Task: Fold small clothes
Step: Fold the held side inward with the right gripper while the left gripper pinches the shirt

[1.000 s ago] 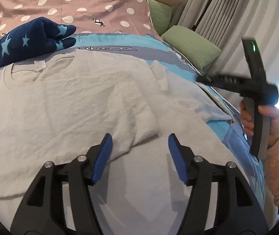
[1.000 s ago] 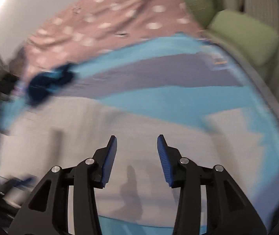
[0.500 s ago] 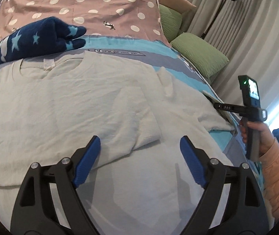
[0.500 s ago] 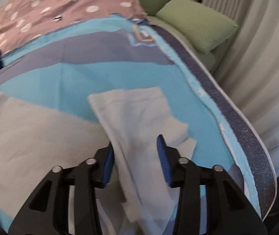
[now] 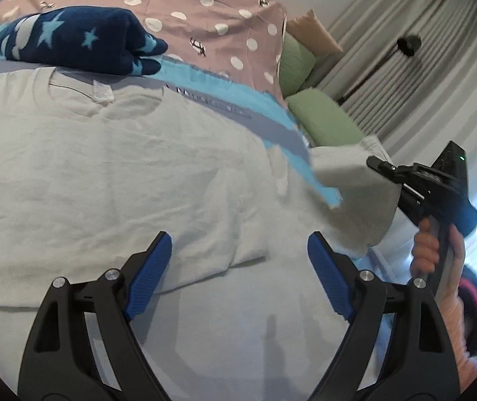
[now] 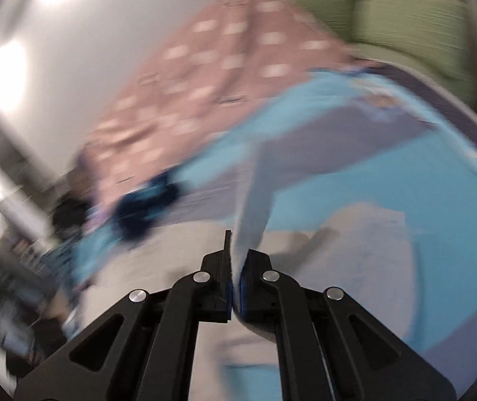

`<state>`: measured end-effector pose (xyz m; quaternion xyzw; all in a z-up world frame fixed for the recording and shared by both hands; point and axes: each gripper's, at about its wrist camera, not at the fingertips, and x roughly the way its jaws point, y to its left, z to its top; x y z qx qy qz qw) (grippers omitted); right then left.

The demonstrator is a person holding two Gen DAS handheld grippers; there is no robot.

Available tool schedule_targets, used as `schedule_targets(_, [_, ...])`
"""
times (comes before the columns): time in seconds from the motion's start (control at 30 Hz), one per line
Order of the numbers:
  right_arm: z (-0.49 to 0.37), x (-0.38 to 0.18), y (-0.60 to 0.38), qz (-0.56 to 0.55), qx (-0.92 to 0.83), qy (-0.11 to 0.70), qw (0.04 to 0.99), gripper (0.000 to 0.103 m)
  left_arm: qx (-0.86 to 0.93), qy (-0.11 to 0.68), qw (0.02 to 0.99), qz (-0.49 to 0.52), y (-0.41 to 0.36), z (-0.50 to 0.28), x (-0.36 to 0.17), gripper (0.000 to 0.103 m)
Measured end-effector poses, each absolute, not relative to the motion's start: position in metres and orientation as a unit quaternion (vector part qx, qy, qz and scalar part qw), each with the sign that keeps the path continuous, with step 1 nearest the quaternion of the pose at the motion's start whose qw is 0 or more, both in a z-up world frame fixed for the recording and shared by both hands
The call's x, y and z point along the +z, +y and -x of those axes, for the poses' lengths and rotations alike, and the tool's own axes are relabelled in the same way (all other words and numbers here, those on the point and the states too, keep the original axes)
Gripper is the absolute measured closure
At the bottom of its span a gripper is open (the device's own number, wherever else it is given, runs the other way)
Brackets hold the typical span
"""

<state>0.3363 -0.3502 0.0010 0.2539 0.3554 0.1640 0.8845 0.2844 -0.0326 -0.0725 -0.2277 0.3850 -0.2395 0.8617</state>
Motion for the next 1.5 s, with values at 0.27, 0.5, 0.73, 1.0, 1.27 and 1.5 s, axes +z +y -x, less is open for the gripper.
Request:
schedule_targets(0.27, [-0.295,-0.036,-0.199,-0.076,0.295,0.415,0.857,0.096,-0.306,0.405,0.795,0.333,0.004,-0.287,-0.087,0.012])
schedule_targets(0.5, [-0.262,-0.072,-0.179,0.044,0.295,0.425,0.855,0.061,-0.308,0.412,0.791,0.331,-0.003,-0.289,-0.091,0.012])
schedule_targets(0.73, [-0.243,-0.061,-0.175,0.055,0.297,0.392,0.869,0.091,-0.308,0.433,0.794,0.296,-0.019,-0.292,-0.089,0.012])
schedule_targets(1.0, [-0.199,-0.063,-0.151,0.174,0.34,0.344,0.858,0.089,-0.304,0.455,0.787,0.285,-0.029,-0.292,-0.091,0.012])
schedule_targets(1.27, [-0.196,-0.068,-0.145,0.196,0.325,0.338,0.861,0.089,-0.285,0.477,0.799,0.23,-0.044,-0.286,-0.093,0.047])
schedule_targets(1.5, [-0.188,-0.061,-0.142,0.213,0.307,0.306,0.875,0.094,-0.258,0.48,0.814,0.201,-0.051,-0.29,-0.075,0.099])
